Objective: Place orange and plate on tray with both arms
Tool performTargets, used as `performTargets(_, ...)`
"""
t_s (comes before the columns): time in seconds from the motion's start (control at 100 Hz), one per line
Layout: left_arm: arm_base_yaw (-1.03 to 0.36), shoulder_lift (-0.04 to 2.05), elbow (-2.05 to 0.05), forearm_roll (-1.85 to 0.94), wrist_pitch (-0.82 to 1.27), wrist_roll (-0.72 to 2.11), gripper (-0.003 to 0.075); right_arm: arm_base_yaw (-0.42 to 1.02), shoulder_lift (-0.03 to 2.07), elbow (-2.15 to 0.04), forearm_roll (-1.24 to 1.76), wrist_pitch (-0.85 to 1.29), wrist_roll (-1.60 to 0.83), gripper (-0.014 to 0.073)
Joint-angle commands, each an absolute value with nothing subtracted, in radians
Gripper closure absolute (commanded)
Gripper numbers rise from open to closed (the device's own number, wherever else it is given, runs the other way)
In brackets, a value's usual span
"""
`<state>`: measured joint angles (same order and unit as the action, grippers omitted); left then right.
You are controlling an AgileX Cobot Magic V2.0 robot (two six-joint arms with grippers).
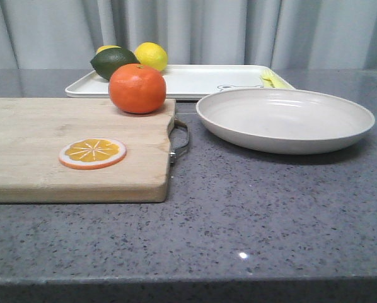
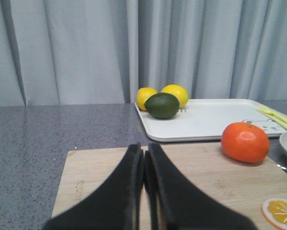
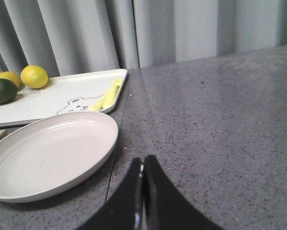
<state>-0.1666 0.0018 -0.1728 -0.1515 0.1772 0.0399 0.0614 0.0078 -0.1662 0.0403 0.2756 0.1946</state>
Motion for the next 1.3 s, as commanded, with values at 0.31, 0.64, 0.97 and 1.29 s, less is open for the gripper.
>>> performTargets(0.31,-0.170,0.407,-0.714,-0.184,0.661,0.032,0.0741,0.062,0.347,-0.663,0.046,0.691,0.045,0.0695)
performTargets(0.64,-0.170,0.593,-0.831,-0.228,0.678,0.032,0.0741,0.062,0.521,-0.783,0.046,0.696,0.043,0.0695)
performTargets(0.97,-0.170,0.642,-0.831,-0.304,0.652,0.032,0.0740,0.062,0.524,-0.783,0.045,0.727,0.042,0.0687)
performTargets(1.29,-0.170,0.647,-0.831,-0.306,0.662,0.139,0.0391,0.062,0.524,-0.783,0.045,0.741,0.042,0.0208)
